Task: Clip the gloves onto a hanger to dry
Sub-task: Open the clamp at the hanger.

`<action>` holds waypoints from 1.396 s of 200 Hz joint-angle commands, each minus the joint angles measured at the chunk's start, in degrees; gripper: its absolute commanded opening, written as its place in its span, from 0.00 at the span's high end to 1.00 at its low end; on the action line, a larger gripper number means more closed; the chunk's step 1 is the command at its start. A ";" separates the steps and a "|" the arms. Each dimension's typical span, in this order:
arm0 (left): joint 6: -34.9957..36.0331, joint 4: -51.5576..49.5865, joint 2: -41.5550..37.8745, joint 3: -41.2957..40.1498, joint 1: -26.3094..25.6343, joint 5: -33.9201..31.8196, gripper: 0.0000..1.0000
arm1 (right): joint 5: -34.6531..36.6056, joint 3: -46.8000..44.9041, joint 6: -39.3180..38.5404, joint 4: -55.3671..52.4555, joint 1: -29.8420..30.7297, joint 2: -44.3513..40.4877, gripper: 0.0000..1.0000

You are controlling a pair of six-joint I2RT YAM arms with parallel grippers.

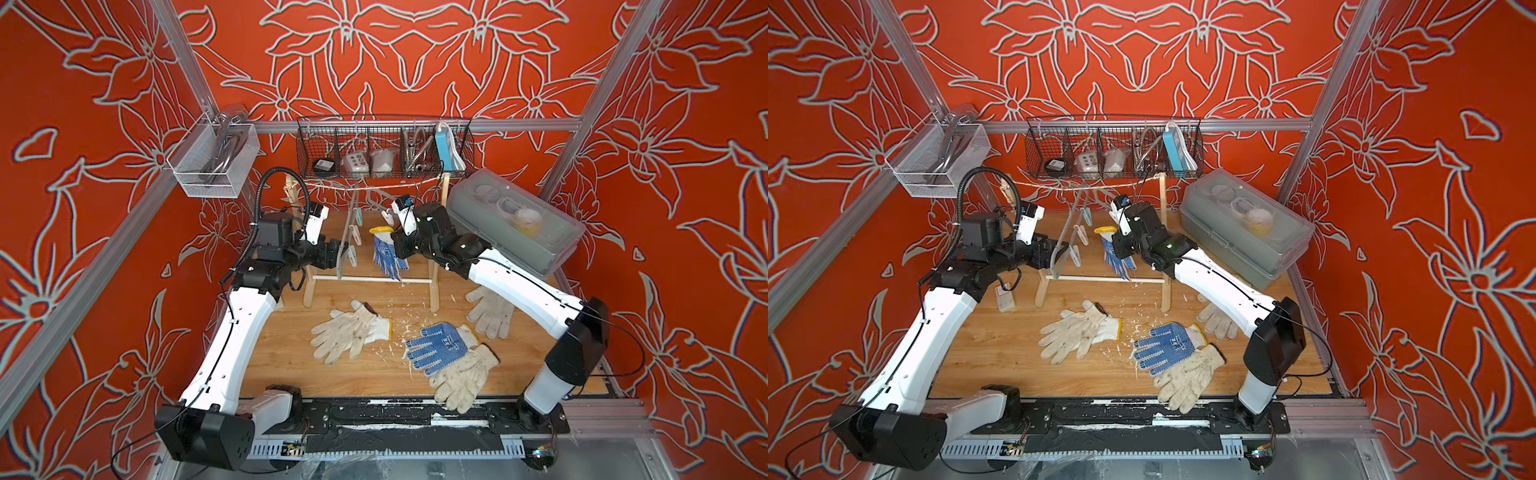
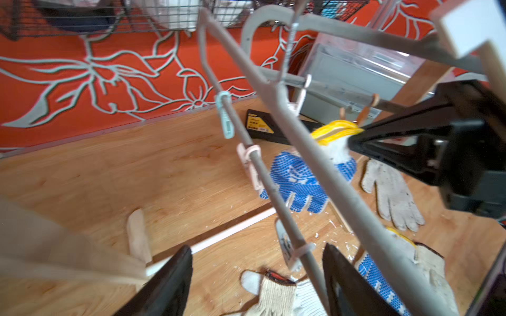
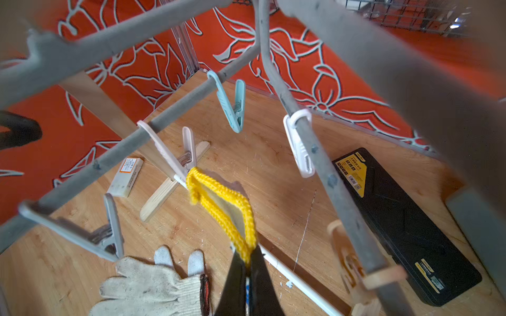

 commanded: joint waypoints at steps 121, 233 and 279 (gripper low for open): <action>-2.79 22.10 9.30 -6.85 6.34 3.53 0.24 | -2.51 12.68 -7.40 3.61 0.20 10.37 1.00; -9.84 35.29 15.54 -8.35 6.11 -1.36 0.25 | -10.85 16.06 -8.32 3.68 -2.15 13.63 1.00; -11.08 36.87 17.11 -8.07 5.18 -2.04 0.25 | -0.43 17.08 -3.58 3.99 -1.93 14.98 1.00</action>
